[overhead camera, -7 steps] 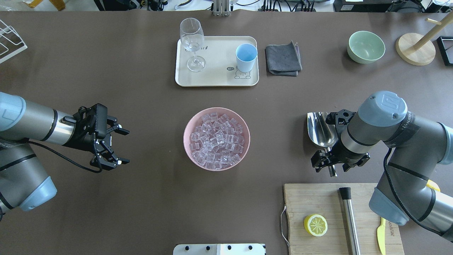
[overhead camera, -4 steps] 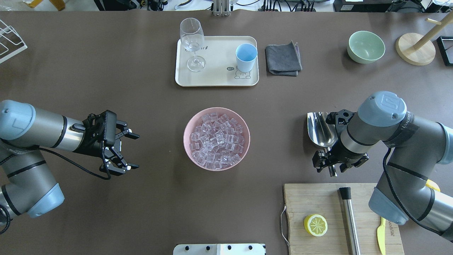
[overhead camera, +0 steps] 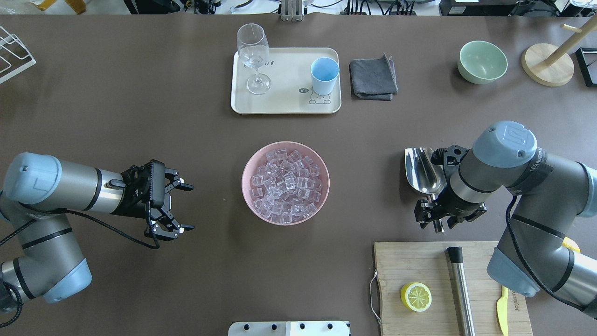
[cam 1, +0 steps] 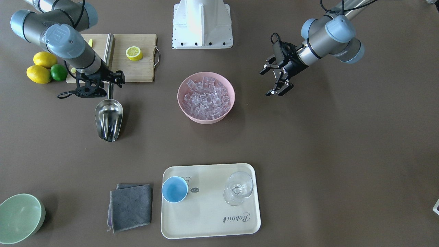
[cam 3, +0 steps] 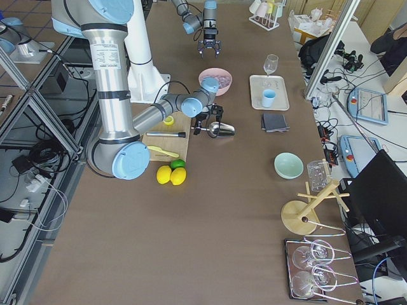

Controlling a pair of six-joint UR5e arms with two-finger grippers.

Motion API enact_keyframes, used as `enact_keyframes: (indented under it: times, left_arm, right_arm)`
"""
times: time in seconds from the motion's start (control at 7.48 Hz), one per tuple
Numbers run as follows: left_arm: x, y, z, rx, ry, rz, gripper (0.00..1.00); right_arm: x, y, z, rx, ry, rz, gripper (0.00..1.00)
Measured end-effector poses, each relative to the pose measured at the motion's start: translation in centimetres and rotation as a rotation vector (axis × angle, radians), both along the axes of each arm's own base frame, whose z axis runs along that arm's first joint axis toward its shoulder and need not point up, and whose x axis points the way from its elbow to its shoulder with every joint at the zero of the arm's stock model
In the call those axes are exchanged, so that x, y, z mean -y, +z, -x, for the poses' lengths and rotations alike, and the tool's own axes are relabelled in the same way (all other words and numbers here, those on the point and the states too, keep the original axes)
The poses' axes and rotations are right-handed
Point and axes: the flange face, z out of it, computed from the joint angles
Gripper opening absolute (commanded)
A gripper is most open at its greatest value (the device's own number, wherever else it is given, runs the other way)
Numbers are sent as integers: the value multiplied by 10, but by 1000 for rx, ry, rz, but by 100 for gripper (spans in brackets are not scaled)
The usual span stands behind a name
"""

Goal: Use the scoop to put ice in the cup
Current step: 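Close the right gripper on the scoop handle while the left gripper approaches the pink bowl, then lift the scoop with the right gripper and swing it toward the bowl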

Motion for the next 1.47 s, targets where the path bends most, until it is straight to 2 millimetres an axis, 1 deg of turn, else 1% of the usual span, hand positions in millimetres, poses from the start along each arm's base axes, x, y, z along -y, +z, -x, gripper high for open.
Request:
enact_keyframes:
  times: [0.13,0.27,0.67,0.94,1.2,1.47]
  left_arm:
    - [-5,1,-5,-10,0,-9,99]
    - [-8,2,-9,-14,4,-13,99]
    - [-11,5,-22,-6,-27,-20,99]
    - [-23,0,-33,-16,-10,-27,99]
    - [-24,-11,-36,-34,-17,-38,99]
    - [-26,-22,-44,-49,-37,-51,99]
  right_arm:
    - [0,1,0,-2,0,0,38]
    - [0,2,0,-4,1,2,0]
    - [1,3,1,-5,0,2,0]
    - [1,-1,2,3,-5,0,0]
    - [-3,-12,-3,20,-13,-11,0]
    - [-9,-27,-15,37,-27,-47,0]
